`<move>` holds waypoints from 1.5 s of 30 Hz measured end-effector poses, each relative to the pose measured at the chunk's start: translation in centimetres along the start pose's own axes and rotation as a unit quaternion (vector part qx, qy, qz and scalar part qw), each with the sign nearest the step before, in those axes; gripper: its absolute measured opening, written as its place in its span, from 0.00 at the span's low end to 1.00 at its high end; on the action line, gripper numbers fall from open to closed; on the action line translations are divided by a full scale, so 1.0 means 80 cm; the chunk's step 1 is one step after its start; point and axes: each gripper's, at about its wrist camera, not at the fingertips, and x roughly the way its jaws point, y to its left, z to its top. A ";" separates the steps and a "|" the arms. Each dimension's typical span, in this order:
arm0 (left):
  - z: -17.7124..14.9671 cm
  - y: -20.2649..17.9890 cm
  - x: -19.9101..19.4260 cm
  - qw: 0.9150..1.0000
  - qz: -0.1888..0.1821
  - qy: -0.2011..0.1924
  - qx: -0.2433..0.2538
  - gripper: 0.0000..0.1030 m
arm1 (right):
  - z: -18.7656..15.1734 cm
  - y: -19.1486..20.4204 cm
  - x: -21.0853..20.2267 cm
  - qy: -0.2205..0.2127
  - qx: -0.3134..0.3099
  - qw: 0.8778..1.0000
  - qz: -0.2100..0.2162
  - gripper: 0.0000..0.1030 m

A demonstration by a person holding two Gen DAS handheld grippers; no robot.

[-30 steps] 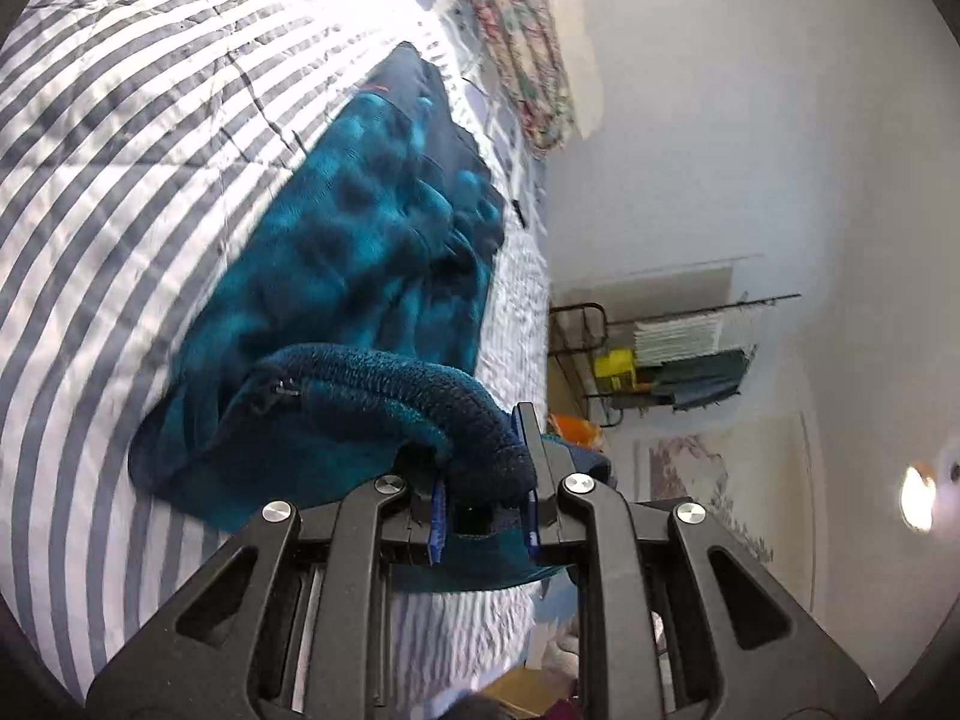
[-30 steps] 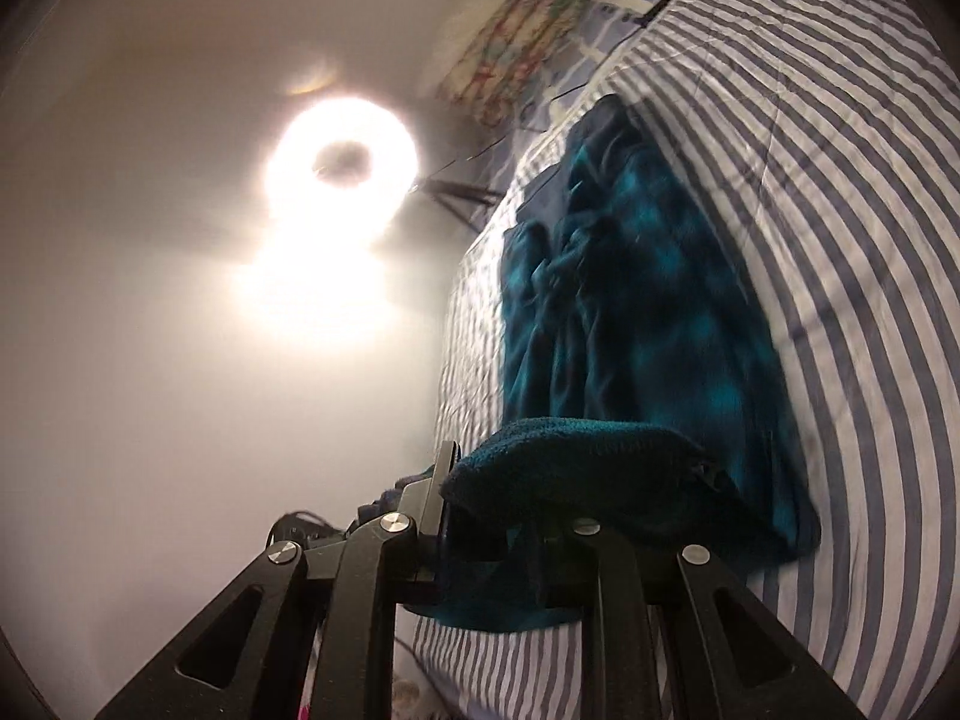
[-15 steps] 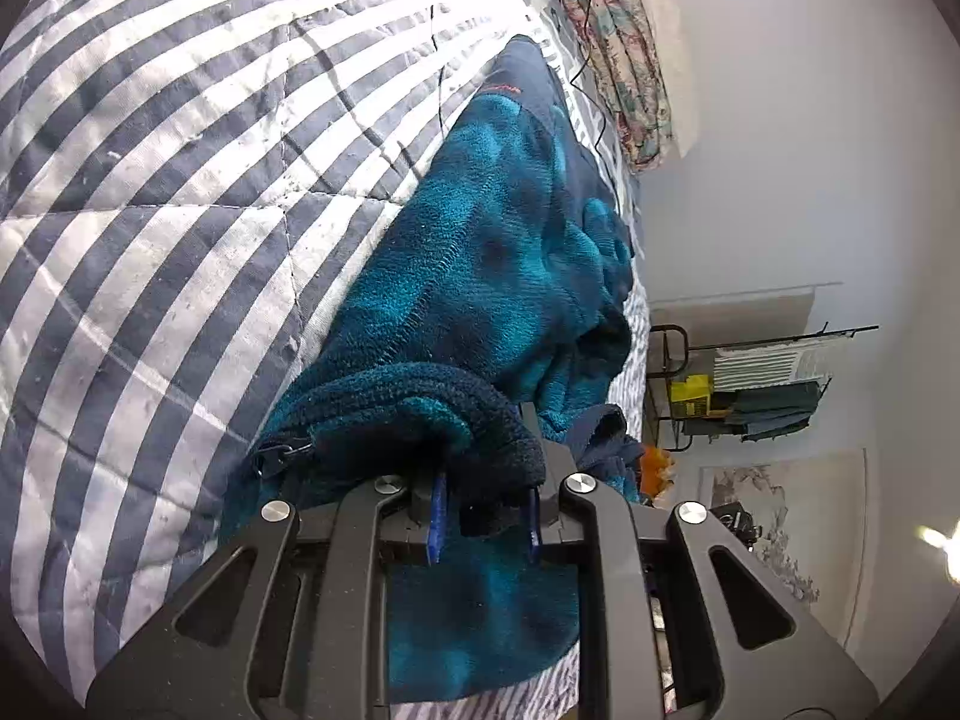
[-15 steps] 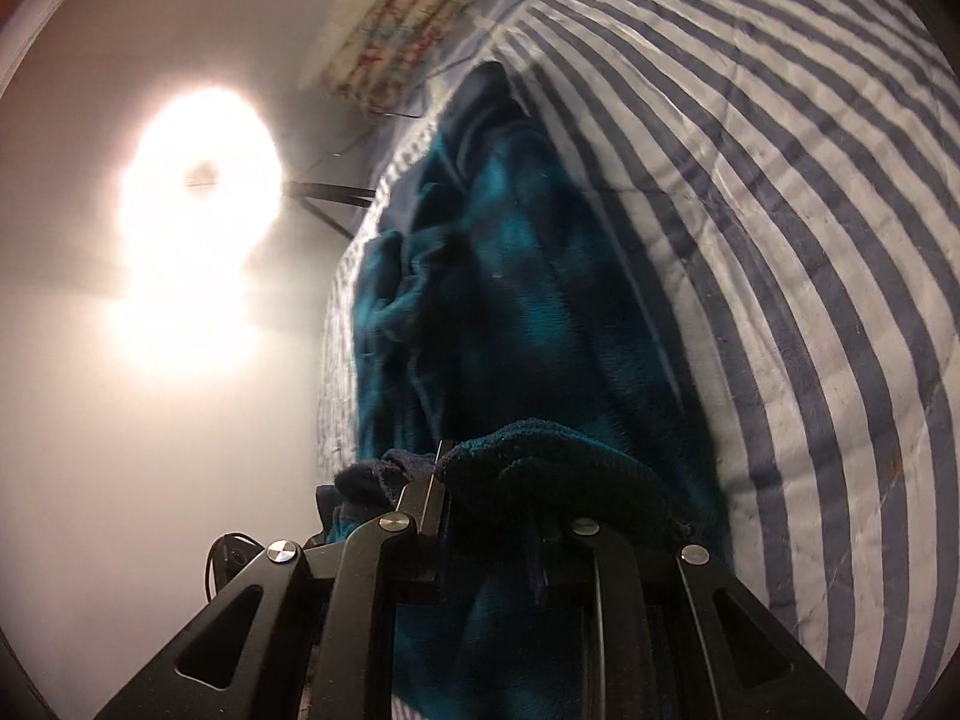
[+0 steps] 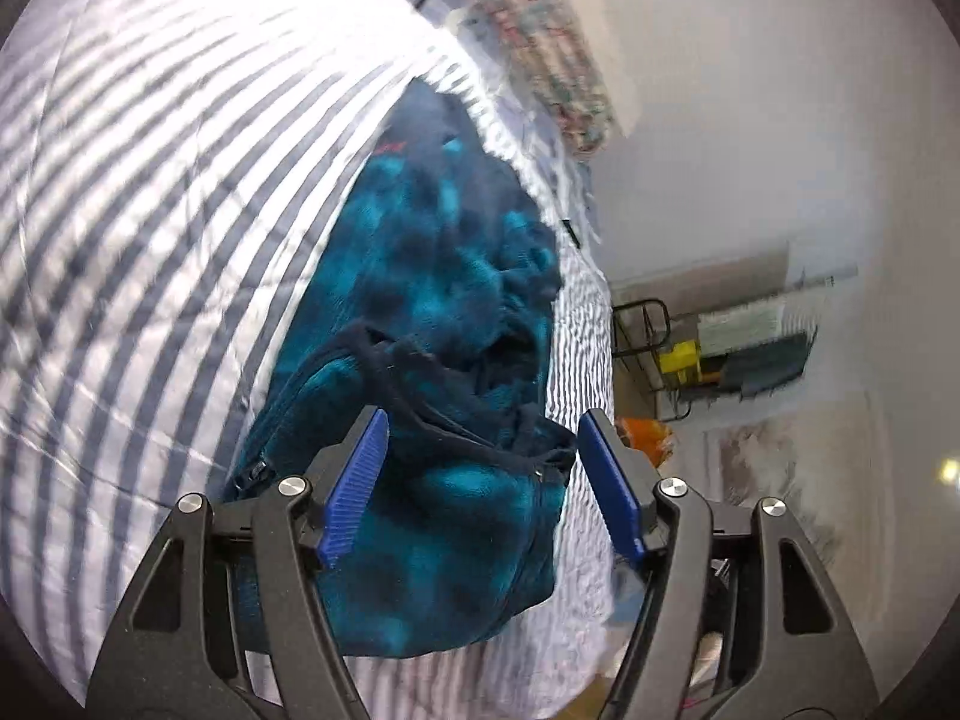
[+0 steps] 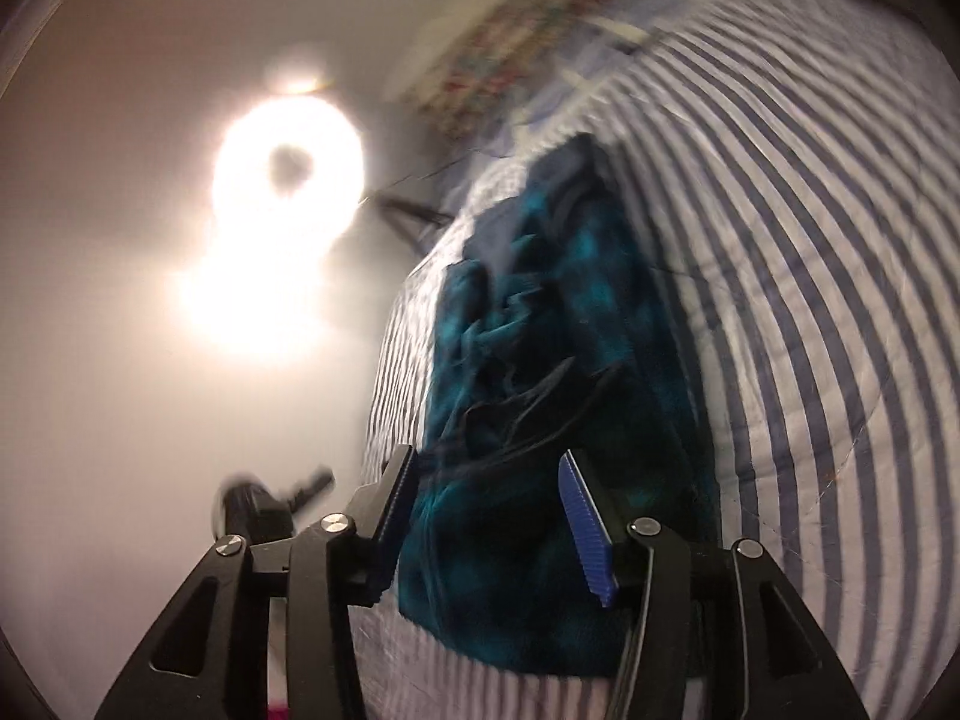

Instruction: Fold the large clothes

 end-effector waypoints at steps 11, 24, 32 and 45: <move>-0.067 -0.018 0.038 0.980 0.070 0.054 0.176 0.46 | -0.080 0.098 0.095 0.073 -0.246 0.964 -0.068 0.30; -0.041 0.026 0.118 0.970 0.116 0.048 0.206 0.36 | -0.065 0.023 0.157 0.072 -0.224 0.955 -0.178 0.33; -0.056 -0.014 0.023 0.972 0.133 0.013 0.195 0.36 | -0.067 0.059 0.076 0.040 -0.199 0.970 -0.136 0.37; -0.037 -0.119 -0.111 0.963 0.136 -0.063 0.224 0.36 | -0.039 0.110 -0.103 -0.076 -0.222 0.964 -0.122 0.53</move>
